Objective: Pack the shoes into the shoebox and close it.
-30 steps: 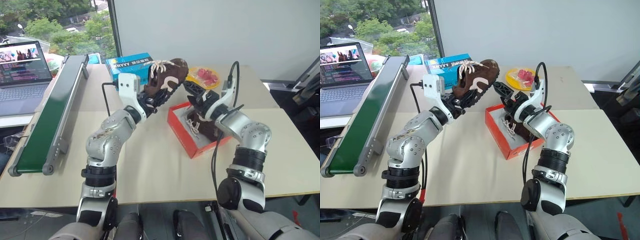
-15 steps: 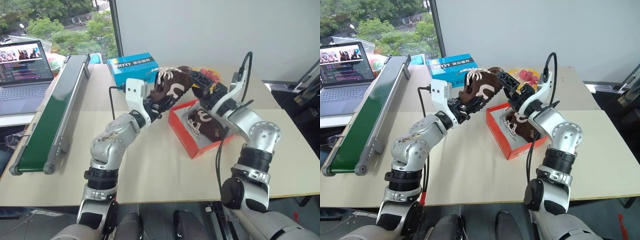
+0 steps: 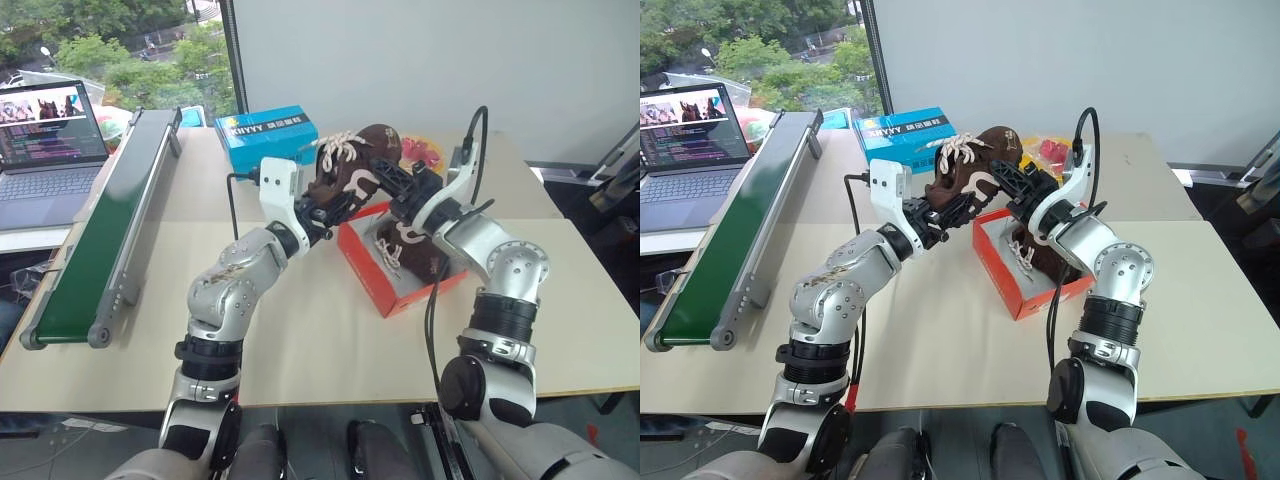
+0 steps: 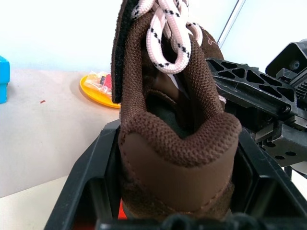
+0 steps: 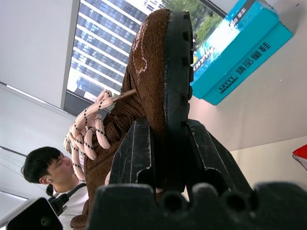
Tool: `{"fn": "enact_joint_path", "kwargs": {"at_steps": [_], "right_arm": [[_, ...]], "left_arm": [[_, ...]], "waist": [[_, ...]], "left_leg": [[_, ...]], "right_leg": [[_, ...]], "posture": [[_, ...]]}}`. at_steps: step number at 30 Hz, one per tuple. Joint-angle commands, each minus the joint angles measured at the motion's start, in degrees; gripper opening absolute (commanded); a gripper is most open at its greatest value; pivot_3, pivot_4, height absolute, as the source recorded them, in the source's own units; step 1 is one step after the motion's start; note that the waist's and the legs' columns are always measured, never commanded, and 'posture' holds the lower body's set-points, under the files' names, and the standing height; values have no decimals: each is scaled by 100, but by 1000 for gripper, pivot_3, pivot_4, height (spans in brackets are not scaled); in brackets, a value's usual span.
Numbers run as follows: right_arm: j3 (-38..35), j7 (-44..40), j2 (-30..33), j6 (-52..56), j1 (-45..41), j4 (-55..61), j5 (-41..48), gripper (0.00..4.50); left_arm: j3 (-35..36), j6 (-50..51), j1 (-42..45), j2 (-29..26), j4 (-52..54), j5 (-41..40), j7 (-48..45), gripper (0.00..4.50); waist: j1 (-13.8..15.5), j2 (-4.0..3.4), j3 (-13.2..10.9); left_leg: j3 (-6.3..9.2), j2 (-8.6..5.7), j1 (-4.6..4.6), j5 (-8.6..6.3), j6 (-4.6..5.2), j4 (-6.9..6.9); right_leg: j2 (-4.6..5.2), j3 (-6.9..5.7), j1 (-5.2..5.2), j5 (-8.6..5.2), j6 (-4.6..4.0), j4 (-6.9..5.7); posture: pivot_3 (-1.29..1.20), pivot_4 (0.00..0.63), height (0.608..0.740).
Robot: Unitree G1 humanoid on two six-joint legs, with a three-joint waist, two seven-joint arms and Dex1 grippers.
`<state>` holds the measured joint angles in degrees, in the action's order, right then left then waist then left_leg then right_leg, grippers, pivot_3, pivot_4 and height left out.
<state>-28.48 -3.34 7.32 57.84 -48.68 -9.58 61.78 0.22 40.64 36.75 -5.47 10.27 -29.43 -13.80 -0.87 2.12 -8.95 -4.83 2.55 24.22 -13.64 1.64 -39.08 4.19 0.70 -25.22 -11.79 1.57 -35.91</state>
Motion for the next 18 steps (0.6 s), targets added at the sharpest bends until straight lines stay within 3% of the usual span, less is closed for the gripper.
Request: {"fn": "enact_joint_path", "kwargs": {"at_steps": [1, 2, 9, 13, 18], "right_arm": [[94, -288, 219, -269, -119, 123, -65, 361], [119, -337, 281, -314, -143, 79, -116, 358], [-22, -713, 1104, -636, -885, -604, -347, 351], [1316, -1652, 2242, -544, -1159, -807, -1590, 351], [3269, -2968, 3295, -110, -1547, -1247, -2938, 351]], "left_arm": [[95, -8, -34, -31, 304, -205, -205, 4311], [99, -20, -25, -60, 306, -167, -201, 4500], [667, -210, 34, -1012, 21, -264, -816, 4500], [990, -417, 39, -1510, -324, -50, -822, 4500], [979, -499, -24, -1523, -379, 46, -801, 4500]], "waist": [[-1, 0, 0], [0, 0, 0], [-21, -6, -4], [-15, -13, -8], [-3, -12, -8]], "left_leg": [[0, 0, 0, 0, 0, 0], [0, 0, 0, 0, 0, 0], [-4, 1, 0, 1, 1, 1], [-8, 0, 1, 1, 1, 7], [-11, -4, -1, 0, 2, 5]], "right_leg": [[0, 0, 0, 0, 0, 0], [0, 0, 0, 0, 0, 0], [-2, 2, -4, 0, 0, 3], [-1, 2, -7, -1, 0, 8], [4, 2, 0, -2, 2, 13]], "posture": [[0, 150, 740], [0, 150, 740], [0, 150, 740], [0, 150, 740], [0, 150, 740]]}}
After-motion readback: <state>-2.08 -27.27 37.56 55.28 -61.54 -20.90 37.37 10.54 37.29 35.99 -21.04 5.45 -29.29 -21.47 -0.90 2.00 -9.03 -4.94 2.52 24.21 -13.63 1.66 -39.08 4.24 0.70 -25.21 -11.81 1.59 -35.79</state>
